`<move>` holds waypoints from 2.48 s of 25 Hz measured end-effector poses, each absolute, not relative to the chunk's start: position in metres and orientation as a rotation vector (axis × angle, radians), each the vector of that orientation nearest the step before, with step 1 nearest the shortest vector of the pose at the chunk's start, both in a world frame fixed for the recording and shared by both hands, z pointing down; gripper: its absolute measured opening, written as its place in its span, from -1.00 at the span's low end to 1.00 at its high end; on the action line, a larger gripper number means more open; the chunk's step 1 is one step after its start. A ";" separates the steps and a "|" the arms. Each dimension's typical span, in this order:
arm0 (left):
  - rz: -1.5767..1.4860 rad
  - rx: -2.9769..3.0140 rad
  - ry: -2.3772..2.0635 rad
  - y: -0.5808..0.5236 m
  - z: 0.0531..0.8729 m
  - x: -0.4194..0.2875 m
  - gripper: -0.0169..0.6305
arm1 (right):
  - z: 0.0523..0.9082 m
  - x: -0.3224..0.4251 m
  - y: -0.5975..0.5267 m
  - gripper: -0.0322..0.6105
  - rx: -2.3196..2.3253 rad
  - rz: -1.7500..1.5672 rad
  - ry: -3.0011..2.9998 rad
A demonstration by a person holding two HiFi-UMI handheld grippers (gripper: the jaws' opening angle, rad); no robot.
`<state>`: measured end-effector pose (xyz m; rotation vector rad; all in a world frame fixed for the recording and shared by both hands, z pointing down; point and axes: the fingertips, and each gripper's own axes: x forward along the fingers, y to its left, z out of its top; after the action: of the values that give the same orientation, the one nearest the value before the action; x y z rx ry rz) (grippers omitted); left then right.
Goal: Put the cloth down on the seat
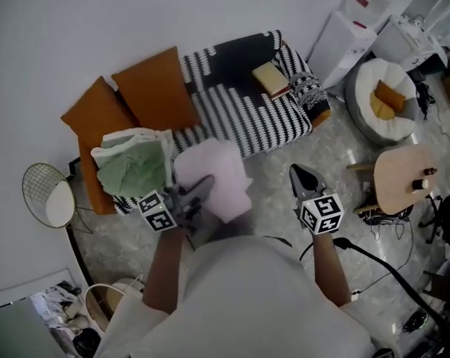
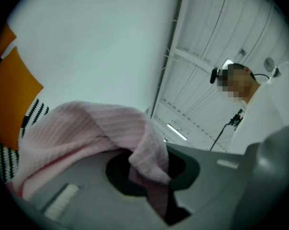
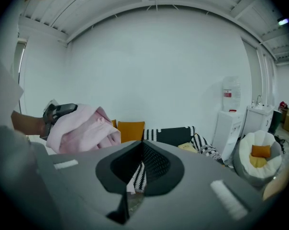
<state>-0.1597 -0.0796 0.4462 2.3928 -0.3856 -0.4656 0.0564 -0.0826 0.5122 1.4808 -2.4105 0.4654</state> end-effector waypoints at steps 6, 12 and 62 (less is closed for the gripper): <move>-0.439 2.396 -0.340 -0.110 0.451 -0.175 -0.80 | 0.513 0.040 -0.110 -0.89 1.507 0.471 -2.385; -0.413 2.399 -0.305 -0.139 0.456 -0.194 -0.80 | 0.517 0.017 -0.136 -0.89 1.502 0.464 -2.369; -0.427 2.285 -0.698 -0.342 0.505 -0.045 -0.80 | 0.581 0.134 -0.382 -0.89 1.059 0.570 -2.499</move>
<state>-0.0447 -0.3421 0.5053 2.2846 -0.6977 -0.4267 0.1345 -0.3825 0.5814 1.0588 -2.4990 0.5698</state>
